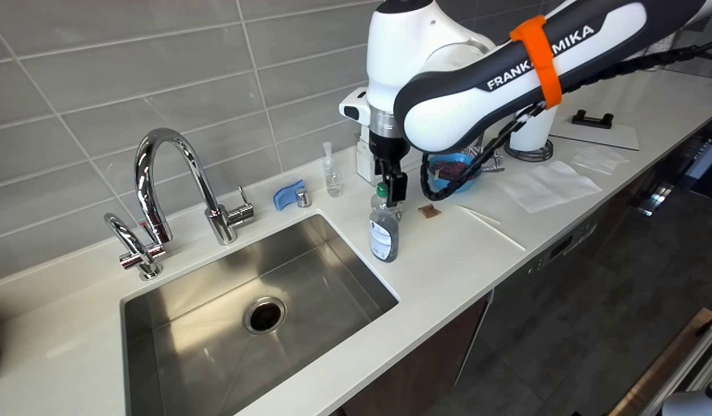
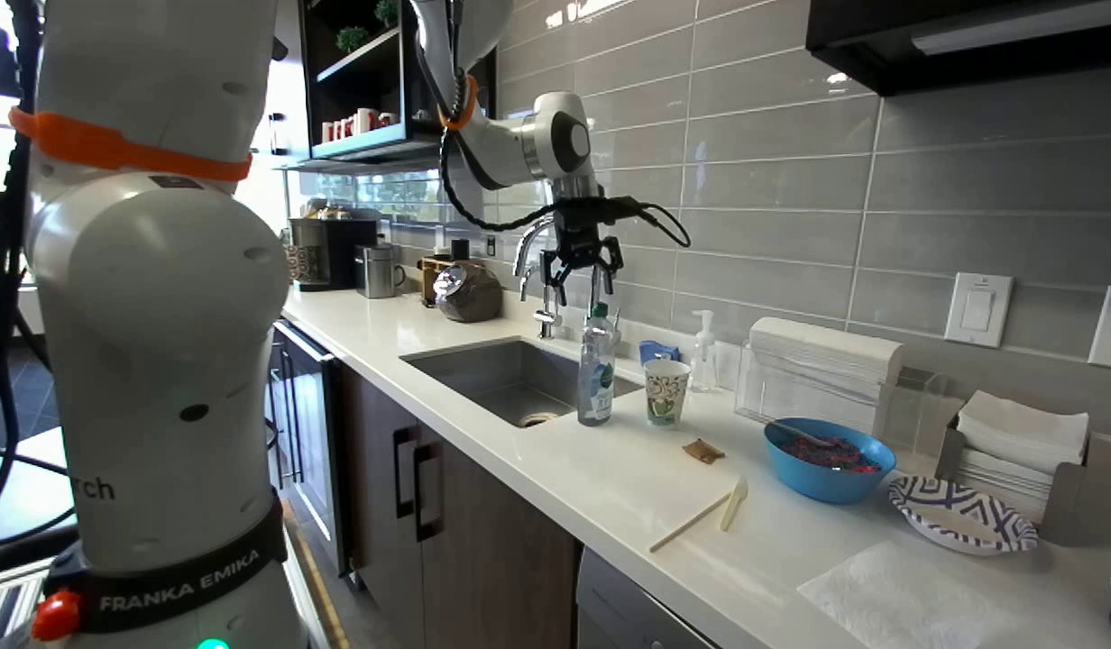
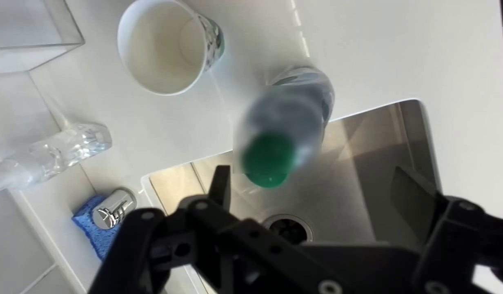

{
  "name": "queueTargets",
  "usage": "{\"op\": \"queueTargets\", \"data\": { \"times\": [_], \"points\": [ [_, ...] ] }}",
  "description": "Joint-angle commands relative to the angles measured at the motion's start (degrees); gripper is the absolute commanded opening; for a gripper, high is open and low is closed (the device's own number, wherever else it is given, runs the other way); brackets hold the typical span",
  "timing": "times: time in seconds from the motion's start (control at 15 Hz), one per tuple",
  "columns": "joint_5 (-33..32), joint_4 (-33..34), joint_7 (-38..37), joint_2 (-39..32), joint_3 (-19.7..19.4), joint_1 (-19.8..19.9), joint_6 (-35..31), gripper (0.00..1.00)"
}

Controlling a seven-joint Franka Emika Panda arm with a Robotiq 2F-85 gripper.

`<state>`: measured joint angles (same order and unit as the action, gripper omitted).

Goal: Close the lid on the bottle

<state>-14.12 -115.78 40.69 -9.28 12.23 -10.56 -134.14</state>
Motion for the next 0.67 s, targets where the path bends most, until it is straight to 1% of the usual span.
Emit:
{"op": "queueTargets", "data": {
  "times": [0.0,0.07,0.13,0.2,0.27,0.4,0.47,0.6],
  "points": [
    [4.5,3.0,-0.6,1.1,0.7,0.0,8.6,1.0],
    [3.1,4.9,-4.2,0.8,0.2,-0.5,12.5,1.0],
    [3.1,5.9,-5.4,0.5,0.1,-0.4,13.8,1.0],
    [2.8,7.5,-8.1,0.0,-0.1,-0.4,16.0,0.84],
    [2.6,8.7,-10.6,-0.5,-0.3,-0.5,17.2,0.73],
    [4.1,10.0,-14.1,-1.2,-0.2,-0.2,16.7,0.58],
    [4.5,10.0,-16.3,-1.5,-0.3,-0.2,14.8,0.49],
    [4.5,10.0,-20.7,-2.2,-0.5,-0.3,11.7,0.35]
  ]
}}
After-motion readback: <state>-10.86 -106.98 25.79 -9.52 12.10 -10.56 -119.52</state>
